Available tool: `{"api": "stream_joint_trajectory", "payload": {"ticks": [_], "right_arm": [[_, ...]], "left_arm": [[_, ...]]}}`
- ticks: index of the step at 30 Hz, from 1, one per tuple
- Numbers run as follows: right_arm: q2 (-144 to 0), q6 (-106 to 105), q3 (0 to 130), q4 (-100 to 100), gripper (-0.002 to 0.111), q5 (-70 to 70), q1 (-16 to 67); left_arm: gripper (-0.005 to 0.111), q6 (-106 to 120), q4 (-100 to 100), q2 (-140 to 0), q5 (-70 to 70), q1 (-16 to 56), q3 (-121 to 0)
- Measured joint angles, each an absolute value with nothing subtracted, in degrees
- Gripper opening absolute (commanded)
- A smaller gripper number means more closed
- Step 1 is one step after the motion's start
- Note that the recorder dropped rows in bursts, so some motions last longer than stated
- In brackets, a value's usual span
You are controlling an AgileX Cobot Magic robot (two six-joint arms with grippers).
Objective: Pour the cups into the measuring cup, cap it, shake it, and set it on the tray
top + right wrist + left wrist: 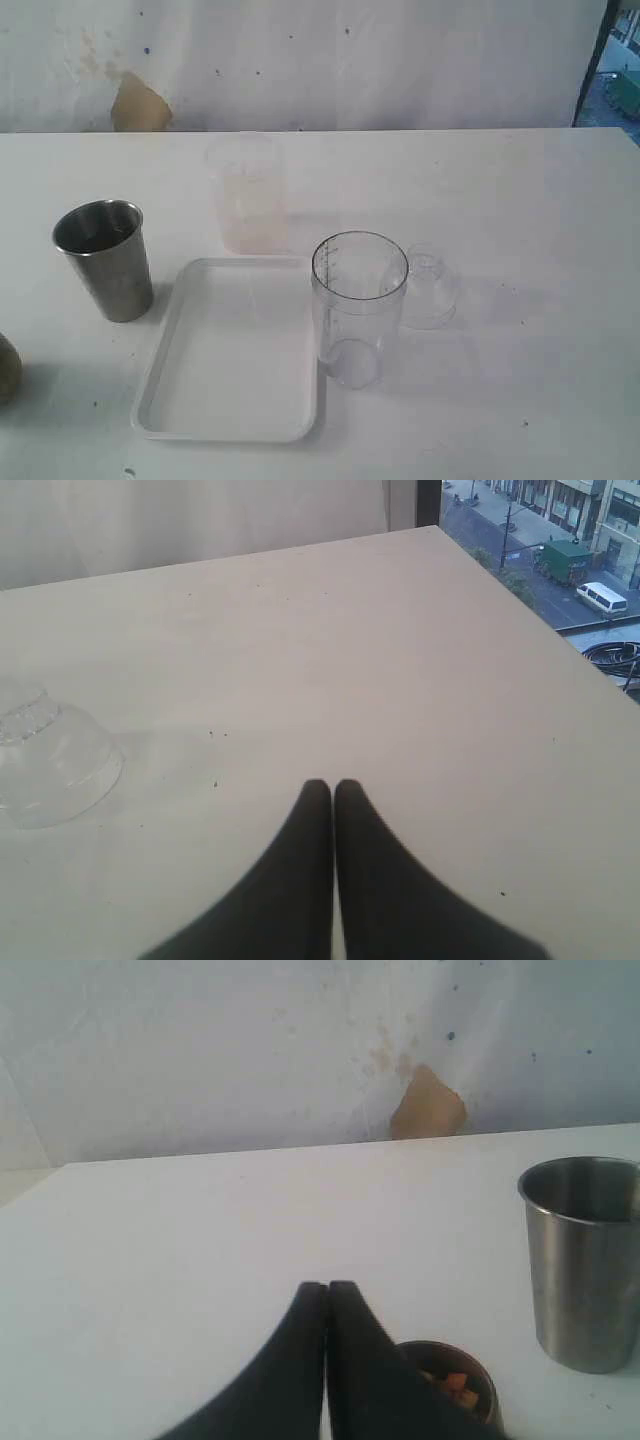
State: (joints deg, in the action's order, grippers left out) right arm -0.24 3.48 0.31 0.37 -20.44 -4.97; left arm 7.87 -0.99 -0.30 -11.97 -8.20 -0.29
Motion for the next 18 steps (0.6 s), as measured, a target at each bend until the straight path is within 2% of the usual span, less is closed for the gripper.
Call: {"api": "stream_joint_trajectory", "payload": {"ticks": [18], "right_arm": [[-0.24,3.48,0.31,0.37,0.0,-20.44,-4.97]], "left_arm": [[0.001,9.15,0.0,-0.3,-11.09,-8.2,-0.29]]}}
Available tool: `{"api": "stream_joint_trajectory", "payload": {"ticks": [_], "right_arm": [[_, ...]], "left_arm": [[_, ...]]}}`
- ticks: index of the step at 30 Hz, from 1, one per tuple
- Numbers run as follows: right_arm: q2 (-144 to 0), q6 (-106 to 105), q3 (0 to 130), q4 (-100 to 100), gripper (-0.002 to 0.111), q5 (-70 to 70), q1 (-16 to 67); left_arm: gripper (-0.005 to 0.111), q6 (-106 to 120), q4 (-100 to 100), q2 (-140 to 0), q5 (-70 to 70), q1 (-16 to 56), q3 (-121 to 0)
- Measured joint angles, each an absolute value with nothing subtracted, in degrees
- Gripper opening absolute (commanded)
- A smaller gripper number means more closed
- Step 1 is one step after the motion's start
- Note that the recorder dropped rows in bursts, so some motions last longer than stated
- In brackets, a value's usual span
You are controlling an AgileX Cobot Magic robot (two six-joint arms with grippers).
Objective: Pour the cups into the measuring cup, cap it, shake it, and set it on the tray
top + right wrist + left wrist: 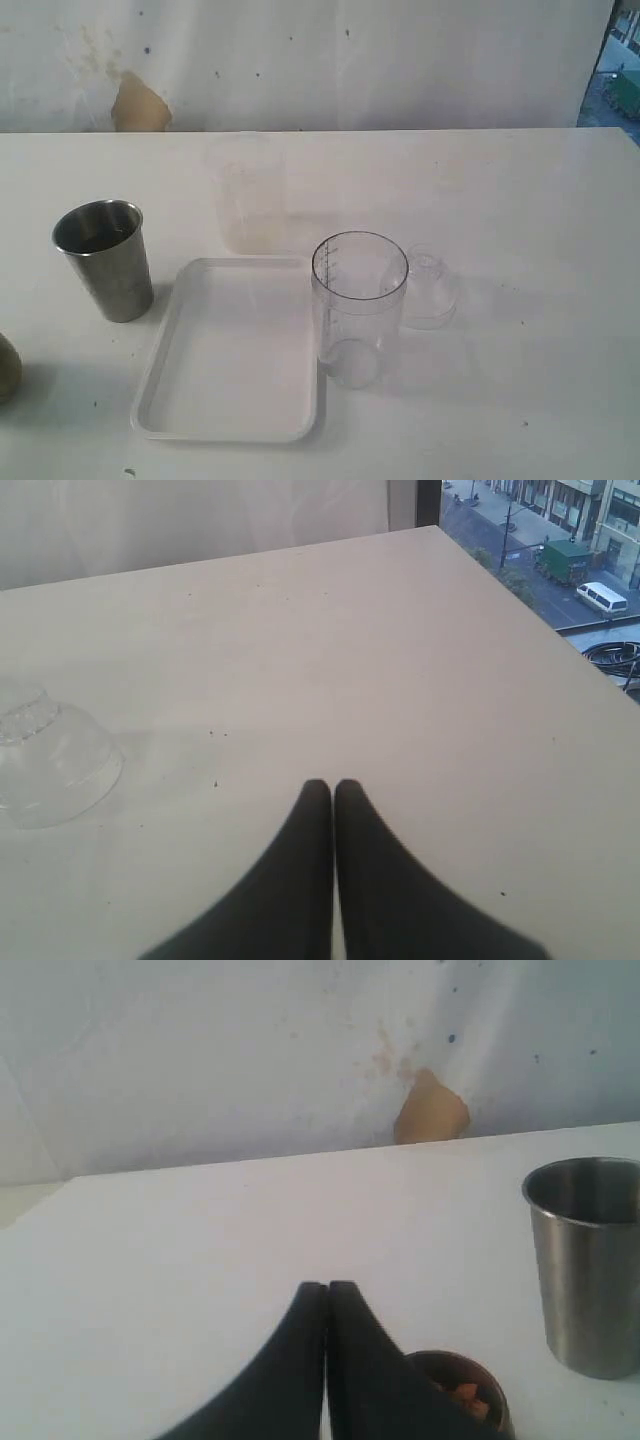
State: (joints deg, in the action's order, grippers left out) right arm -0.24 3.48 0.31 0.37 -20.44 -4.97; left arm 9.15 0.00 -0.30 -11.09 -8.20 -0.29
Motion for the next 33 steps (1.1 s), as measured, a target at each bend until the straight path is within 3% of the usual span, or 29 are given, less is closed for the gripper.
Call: {"api": "stream_joint_trajectory", "payload": {"ticks": [8,11,13,14,15,22,33], "right_arm": [[-0.24,3.48,0.31,0.37,0.0,-20.44,-4.97],[-0.24,3.48,0.31,0.37,0.0,-20.44,-4.97],[-0.24,3.48,0.31,0.37,0.0,-20.44,-4.97],[-0.24,3.48,0.31,0.37,0.0,-20.44,-4.97],[-0.24,3.48,0.31,0.37,0.0,-20.44,-4.97],[-0.24,3.48,0.31,0.37,0.0,-20.44,-4.97],[-0.24,3.48,0.31,0.37,0.0,-20.44,-4.97]], "left_arm": [[0.002,-7.44,-2.23,-0.27,11.24,-8.2,-0.29],[0.03,-17.01,-2.36,-0.27,15.28,-8.2,-0.29],[0.067,-18.63,-2.36,-0.27,15.39,-8.2,-0.29],[0.099,-19.14,-2.36,-0.27,15.39,-8.2,-0.29],[0.105,-19.67,-2.36,-0.27,15.39,-8.2,-0.29],[0.101,-20.32,4.36,-3.77,14.82,-8.2,-0.29],[0.098,-20.44,15.57,-28.32,17.06,-8.2,-0.29]]}}
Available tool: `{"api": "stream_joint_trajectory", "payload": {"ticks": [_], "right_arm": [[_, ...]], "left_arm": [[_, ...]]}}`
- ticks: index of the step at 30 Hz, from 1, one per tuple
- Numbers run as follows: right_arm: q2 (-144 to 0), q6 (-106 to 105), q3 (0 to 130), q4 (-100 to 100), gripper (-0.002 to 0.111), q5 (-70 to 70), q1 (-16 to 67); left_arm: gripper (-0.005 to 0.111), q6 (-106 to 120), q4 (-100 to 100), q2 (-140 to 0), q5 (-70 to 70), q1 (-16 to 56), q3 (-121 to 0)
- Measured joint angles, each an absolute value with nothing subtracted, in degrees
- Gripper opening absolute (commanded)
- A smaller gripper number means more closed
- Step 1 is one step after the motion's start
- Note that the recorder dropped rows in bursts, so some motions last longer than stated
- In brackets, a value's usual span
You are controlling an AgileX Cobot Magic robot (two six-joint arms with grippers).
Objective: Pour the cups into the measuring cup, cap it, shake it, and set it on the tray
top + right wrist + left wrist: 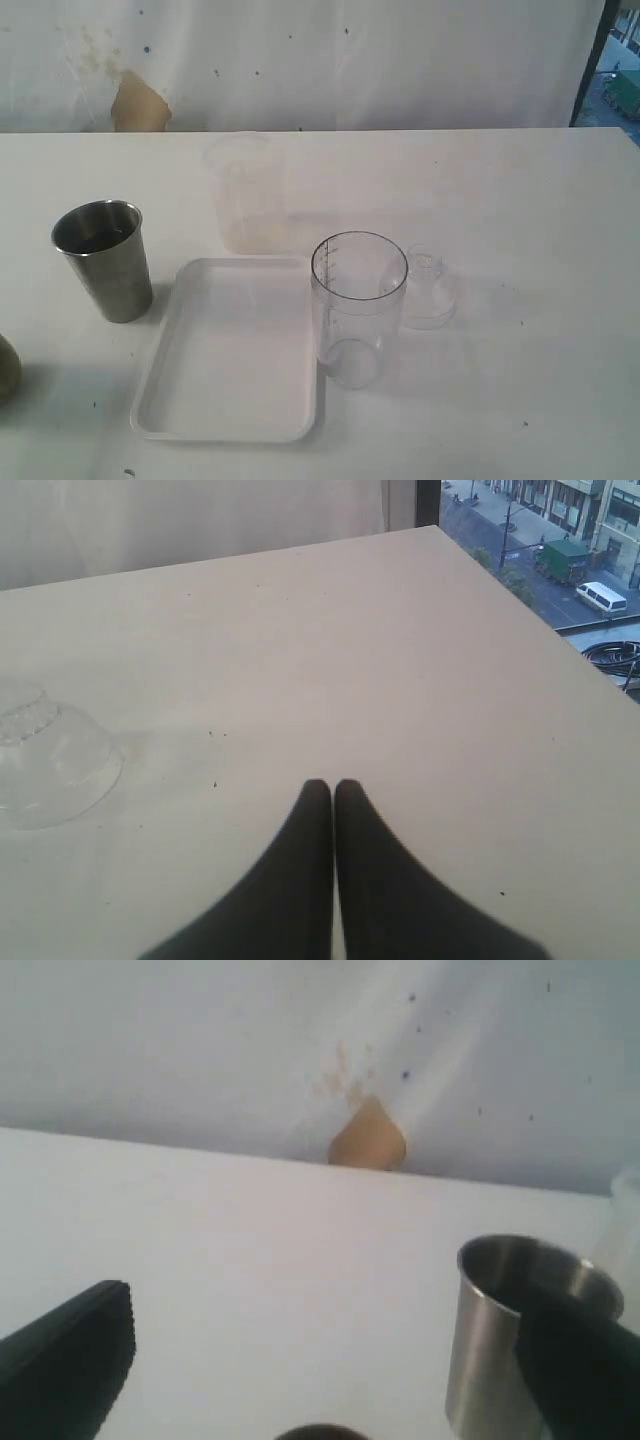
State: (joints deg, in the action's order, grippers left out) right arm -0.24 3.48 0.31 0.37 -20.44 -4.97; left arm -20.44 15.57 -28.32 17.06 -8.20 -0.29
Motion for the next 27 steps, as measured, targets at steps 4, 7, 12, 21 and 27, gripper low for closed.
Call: {"api": "stream_joint_trajectory", "payload": {"ticks": [4,7,12,21,27], "right_arm": [[-0.24,3.48,0.31,0.37,0.0,-20.44,-4.97],[-0.24,3.48,0.31,0.37,0.0,-20.44,-4.97],[-0.24,4.3,0.31,0.37,0.0,-20.44,-4.97],[-0.24,4.41,0.31,0.37,0.0,-20.44,-4.97],[-0.24,4.41,0.31,0.37,0.0,-20.44,-4.97]], "left_arm": [[0.098,-20.56,17.12,-37.2,19.94,-8.2,-0.29],[0.098,-20.56,18.54,-43.33,20.93,-8.2,-0.29],[0.098,-20.56,19.33,-53.14,23.64,-8.2,-0.29],[0.098,-16.24,19.5,-65.62,32.27,-8.2,-0.29],[0.098,-10.78,15.39,-70.34,36.33,-8.2,-0.29]]}}
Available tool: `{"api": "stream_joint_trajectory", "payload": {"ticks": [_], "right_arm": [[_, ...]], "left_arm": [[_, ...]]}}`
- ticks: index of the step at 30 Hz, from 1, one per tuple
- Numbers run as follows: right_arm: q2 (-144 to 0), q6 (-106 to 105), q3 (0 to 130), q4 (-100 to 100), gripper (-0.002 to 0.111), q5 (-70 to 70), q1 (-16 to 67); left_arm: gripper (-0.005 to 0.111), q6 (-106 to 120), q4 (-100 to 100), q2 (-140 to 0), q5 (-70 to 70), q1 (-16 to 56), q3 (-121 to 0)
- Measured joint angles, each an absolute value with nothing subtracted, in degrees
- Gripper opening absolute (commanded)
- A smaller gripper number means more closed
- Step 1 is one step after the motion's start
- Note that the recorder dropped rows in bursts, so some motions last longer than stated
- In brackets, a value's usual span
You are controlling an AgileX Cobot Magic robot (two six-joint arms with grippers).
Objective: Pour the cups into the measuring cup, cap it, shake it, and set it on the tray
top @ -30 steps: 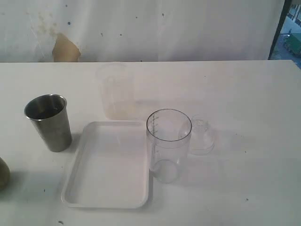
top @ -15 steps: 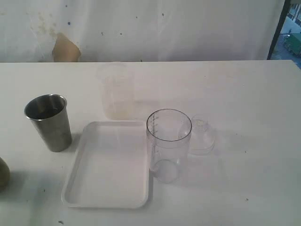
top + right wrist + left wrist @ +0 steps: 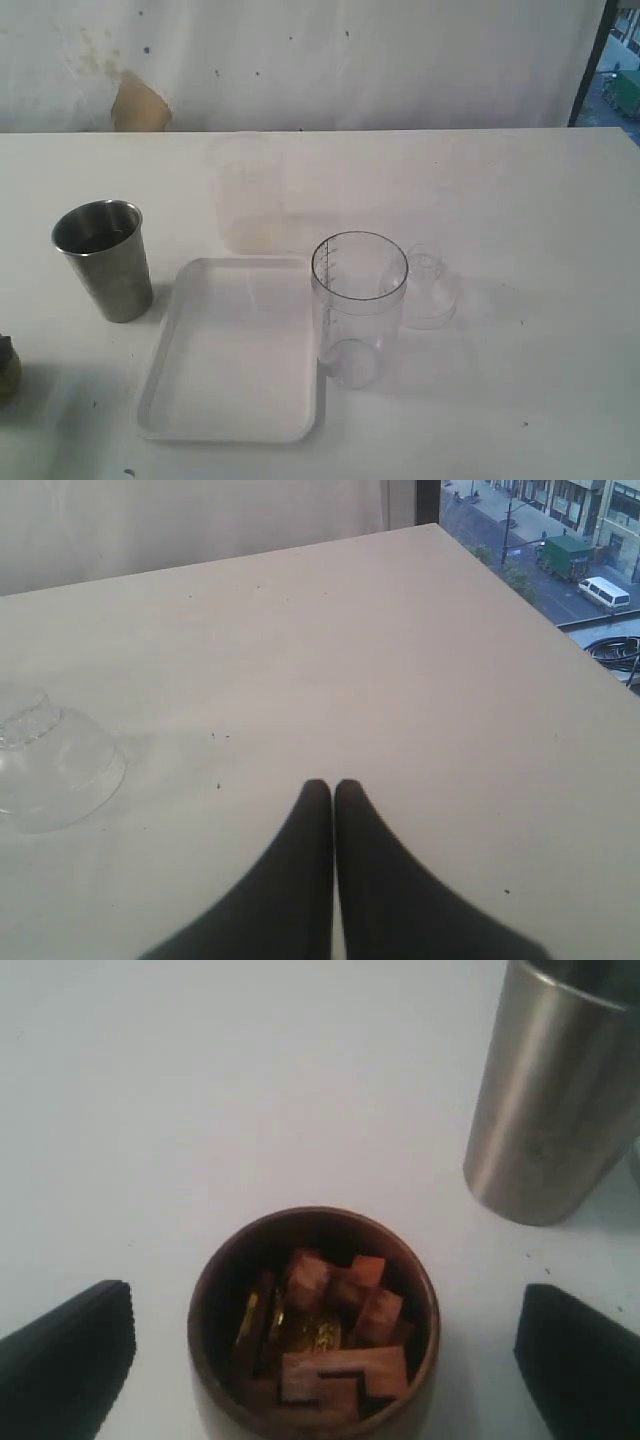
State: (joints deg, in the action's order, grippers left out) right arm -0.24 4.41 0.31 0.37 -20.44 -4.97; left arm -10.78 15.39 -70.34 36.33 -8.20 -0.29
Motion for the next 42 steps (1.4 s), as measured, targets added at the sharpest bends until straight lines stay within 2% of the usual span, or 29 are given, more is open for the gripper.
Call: {"api": "stream_joint_trajectory", "payload": {"ticks": [19,27,42], "right_arm": [[-0.24,4.41,0.31,0.37,0.0,-20.44,-4.97],[-0.24,4.41,0.31,0.37,0.0,-20.44,-4.97],[-0.24,4.41,0.31,0.37,0.0,-20.44,-4.97]], "left_arm": [[0.098,-5.7,15.0,-89.98,49.55,-8.16,-0.32],[0.098,-4.71,14.82,-99.1,50.87,-8.16,-4.37],[0.098,-4.63,14.72,-104.0,53.04,-8.16,-8.34]]}}
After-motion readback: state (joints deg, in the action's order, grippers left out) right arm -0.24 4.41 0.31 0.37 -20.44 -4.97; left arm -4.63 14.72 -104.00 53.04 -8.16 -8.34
